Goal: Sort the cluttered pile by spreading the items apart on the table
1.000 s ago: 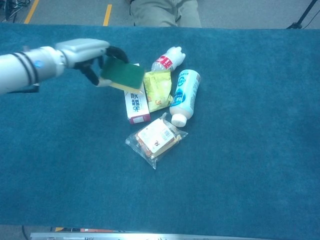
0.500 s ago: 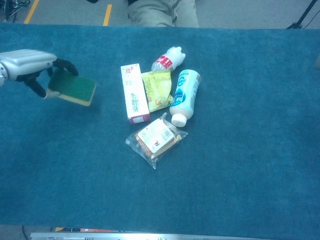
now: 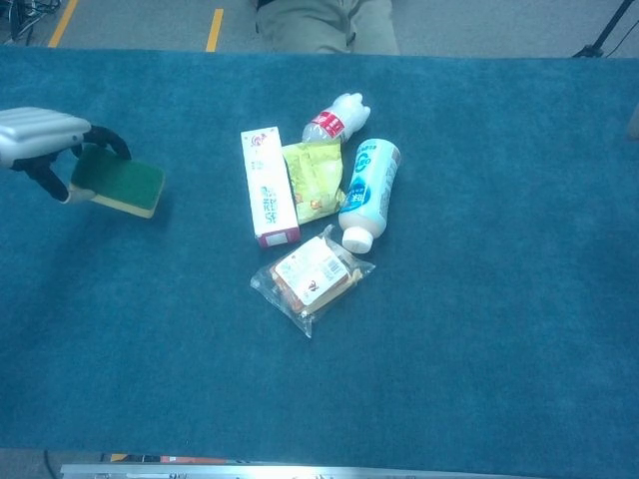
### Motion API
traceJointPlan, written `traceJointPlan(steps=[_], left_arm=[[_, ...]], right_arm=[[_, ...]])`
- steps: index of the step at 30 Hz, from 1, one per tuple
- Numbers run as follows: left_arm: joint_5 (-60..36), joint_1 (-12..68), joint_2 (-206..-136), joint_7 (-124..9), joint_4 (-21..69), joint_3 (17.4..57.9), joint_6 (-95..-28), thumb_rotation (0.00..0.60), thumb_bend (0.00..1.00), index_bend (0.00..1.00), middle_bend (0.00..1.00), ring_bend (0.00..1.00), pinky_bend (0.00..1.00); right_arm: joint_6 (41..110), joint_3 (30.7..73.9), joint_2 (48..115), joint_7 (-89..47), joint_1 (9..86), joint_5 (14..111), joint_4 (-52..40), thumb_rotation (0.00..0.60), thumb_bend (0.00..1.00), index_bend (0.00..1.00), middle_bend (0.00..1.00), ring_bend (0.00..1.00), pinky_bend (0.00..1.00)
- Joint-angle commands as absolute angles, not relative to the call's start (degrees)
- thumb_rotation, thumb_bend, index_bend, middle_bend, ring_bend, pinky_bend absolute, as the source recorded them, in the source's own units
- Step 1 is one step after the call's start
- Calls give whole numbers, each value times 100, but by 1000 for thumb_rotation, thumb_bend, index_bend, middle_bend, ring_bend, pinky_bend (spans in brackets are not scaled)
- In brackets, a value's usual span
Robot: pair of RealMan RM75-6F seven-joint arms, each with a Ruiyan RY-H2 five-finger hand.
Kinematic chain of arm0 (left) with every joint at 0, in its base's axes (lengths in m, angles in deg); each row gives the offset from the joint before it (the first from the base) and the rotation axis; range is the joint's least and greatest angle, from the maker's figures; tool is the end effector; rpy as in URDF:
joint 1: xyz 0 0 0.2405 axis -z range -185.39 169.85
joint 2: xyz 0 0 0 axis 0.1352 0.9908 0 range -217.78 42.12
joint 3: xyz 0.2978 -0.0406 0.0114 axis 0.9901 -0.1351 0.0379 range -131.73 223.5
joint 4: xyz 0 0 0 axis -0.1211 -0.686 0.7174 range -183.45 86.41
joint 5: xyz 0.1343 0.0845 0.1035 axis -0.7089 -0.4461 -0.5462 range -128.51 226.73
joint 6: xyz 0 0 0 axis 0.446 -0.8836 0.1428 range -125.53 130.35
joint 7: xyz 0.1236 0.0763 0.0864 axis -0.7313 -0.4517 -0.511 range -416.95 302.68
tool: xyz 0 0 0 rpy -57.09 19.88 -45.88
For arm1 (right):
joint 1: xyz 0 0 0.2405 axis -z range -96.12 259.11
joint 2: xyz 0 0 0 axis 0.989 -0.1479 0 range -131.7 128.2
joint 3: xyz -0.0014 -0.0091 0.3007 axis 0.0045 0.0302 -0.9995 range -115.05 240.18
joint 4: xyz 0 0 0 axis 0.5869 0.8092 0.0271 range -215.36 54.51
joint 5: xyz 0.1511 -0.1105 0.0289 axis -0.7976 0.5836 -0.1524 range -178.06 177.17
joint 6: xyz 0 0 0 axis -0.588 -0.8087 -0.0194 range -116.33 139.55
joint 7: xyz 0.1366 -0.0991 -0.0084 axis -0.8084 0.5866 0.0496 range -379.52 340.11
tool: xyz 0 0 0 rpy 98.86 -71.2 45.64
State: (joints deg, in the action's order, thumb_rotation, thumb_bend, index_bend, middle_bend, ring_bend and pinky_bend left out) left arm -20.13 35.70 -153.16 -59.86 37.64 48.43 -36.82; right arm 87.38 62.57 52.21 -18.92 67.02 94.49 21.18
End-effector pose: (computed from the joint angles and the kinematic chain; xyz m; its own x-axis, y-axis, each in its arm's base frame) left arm -0.2758 0.3796 0.0989 0.5907 0.4987 0.6343 0.8061 -0.3300 -0.4912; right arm -0.2749 -0.2395 0.2014 0.4798 -0.1280 0.8680 -0.8503 -0.3118 0.4241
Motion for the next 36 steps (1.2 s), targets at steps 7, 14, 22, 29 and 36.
traceJointPlan(steps=[7,14,22,29,36], left_arm=[[-1822,3502,-15384,-5832,3380,4771,-3454,600,358,252,135,94,240],[-1765,3556,-15286,-5848,3506,4720,-3270,600,358,25,10,0,183],[-1901,3616,-15253,-5678,3905,4454,-3419,600,357,24,0,0,172],[-2174,3781,-15381,-5414,4314,4196,-3425,600,358,34,14,0,172],[-2033,4140,-15797,-5533,4248,4027,-3154,600,358,36,20,0,172]], right_arm=[[8736,6262,5222,-1825,6707,9463,2180,600,148,460,501,419,395],[8724,6254,5222,-1788,6704,9445,2208,600,148,459,501,419,395],[8707,6253,5232,-1796,6695,9444,2202,600,148,459,501,418,395],[8707,6258,5235,-1787,6699,9449,2205,600,149,459,501,419,395],[8715,6270,5233,-1800,6710,9458,2198,600,148,459,501,419,395]])
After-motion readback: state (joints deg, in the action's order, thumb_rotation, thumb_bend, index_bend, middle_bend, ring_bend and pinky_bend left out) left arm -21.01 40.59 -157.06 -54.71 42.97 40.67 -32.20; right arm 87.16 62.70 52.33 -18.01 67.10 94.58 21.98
